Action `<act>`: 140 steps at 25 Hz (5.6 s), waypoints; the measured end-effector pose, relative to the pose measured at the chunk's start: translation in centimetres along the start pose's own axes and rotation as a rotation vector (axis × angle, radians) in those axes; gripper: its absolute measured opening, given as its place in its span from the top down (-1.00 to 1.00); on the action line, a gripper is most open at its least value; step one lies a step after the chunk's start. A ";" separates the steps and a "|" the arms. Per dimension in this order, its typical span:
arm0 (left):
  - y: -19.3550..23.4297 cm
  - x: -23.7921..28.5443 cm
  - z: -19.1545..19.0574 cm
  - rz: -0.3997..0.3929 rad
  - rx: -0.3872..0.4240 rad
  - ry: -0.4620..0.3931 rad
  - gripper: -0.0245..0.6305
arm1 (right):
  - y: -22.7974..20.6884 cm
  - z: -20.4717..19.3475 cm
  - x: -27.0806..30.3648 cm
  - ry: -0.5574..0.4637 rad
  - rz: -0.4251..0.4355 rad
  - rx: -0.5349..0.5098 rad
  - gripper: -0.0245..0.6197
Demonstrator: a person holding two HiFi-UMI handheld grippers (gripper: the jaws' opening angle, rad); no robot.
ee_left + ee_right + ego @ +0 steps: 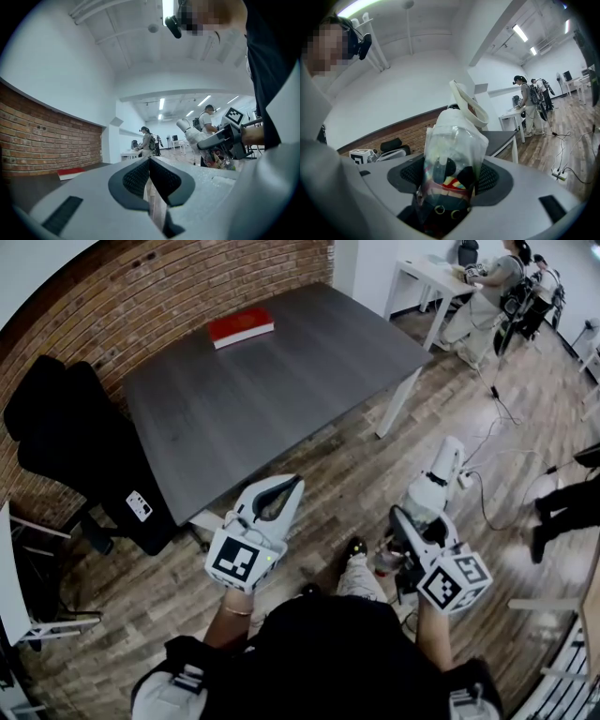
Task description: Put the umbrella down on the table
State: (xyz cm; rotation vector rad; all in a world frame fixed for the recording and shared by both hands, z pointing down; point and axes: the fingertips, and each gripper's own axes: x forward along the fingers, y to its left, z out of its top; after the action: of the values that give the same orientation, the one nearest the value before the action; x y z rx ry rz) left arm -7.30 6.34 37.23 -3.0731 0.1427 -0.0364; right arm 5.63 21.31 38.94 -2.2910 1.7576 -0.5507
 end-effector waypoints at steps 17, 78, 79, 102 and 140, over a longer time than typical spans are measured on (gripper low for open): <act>9.4 3.0 -0.9 0.229 0.010 0.057 0.92 | -1.8 2.6 14.1 0.081 0.201 -0.017 0.03; 20.1 20.7 -1.2 0.614 0.039 0.236 0.92 | -13.6 8.3 38.2 0.301 0.591 0.037 0.03; 20.2 20.6 -1.2 0.619 0.036 0.237 0.92 | -13.6 8.2 38.3 0.303 0.594 0.041 0.03; 29.3 21.5 -1.8 0.620 0.044 0.176 0.92 | -10.5 9.2 46.0 0.313 0.604 0.020 0.03; 45.1 20.1 -9.0 0.628 -0.112 0.172 0.92 | -8.8 2.2 61.7 0.533 0.458 -0.079 0.03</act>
State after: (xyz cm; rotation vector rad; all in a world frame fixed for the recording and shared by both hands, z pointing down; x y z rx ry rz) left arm 8.36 -40.91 43.63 -2.9711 1.1334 -0.2649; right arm 28.01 -35.65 50.71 -1.7815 2.4824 -1.0759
